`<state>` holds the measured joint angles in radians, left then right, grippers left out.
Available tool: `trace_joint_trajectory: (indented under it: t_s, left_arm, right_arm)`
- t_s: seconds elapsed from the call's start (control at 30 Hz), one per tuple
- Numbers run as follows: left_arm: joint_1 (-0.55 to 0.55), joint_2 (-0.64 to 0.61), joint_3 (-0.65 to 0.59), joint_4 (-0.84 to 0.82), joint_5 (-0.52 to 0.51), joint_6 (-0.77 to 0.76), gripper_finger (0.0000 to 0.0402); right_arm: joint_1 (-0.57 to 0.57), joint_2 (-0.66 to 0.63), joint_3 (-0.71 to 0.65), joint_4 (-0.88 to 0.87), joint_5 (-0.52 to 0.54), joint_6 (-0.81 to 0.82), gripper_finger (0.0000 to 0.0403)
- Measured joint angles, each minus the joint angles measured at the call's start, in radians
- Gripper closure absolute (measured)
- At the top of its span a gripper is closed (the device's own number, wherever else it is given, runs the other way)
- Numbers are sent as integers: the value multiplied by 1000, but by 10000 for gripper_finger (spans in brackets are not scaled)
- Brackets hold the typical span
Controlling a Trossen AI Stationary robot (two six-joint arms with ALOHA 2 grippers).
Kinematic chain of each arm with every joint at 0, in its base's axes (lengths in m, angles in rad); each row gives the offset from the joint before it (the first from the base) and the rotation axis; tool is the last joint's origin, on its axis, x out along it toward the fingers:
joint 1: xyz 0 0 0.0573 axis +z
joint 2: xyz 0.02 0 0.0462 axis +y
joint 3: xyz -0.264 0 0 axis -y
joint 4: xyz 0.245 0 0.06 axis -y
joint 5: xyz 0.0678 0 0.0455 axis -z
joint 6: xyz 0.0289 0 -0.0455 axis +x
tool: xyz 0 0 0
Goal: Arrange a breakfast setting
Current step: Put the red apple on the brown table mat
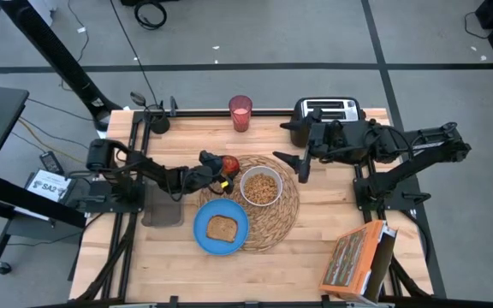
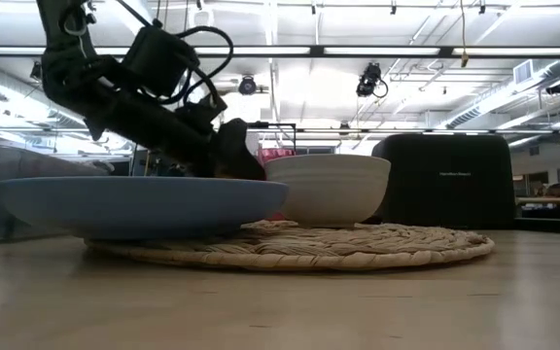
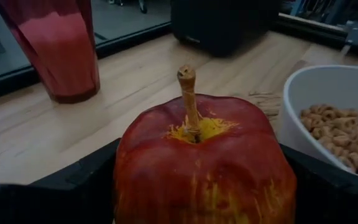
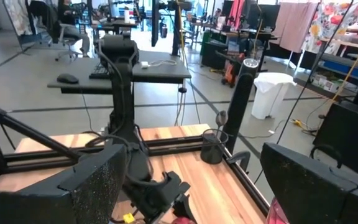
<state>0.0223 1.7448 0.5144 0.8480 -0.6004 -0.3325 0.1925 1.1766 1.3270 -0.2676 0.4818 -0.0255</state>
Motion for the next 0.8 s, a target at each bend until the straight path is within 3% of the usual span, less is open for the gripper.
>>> trace_joint_trajectory:
  t_s: [0.8]
  left_arm:
    - [5,8,1,-80,24,12,47]
  right_arm:
    - [0,0,0,-48,-5,67,25]
